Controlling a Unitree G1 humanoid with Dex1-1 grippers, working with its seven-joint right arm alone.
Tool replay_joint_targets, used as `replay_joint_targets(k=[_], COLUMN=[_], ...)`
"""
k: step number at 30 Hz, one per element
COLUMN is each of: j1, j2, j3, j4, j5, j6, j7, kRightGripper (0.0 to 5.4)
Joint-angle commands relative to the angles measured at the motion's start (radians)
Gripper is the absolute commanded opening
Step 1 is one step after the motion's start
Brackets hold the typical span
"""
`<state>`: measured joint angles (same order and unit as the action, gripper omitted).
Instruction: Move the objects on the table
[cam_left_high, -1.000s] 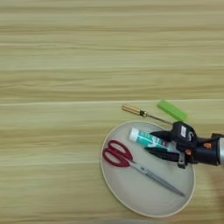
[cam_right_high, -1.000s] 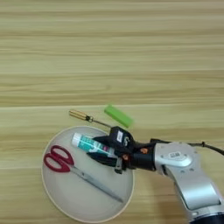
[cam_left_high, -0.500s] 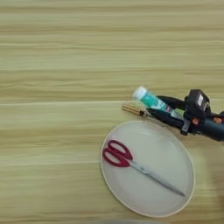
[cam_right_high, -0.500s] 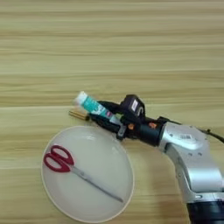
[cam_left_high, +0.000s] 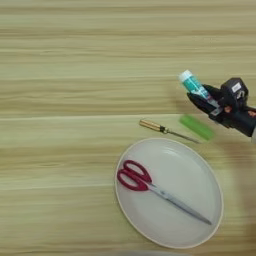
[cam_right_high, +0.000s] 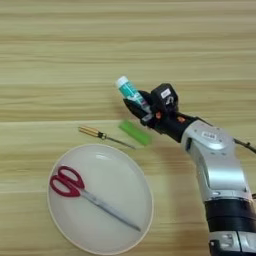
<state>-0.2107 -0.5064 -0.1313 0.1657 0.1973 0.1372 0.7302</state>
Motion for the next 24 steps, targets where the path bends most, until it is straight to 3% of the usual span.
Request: replay_joint_targets(k=[1, 5, 8, 24], j1=[-0.149, -0.209, -0.216, -0.216], j2=[-0.094, -0.112, -0.114, -0.120], j3=[-0.032, -0.014, 0.003, 0.021], j4=[0.116, 0.260, 0.291, 0.381], j5=[-0.101, -0.183, -0.217, -0.255], j6=[-0.042, -0.068, -0.105, -0.126], j7=[-0.117, -0.199, -0.214, -0.202], kRightGripper=[1.68, 1.68, 1.68, 1.68])
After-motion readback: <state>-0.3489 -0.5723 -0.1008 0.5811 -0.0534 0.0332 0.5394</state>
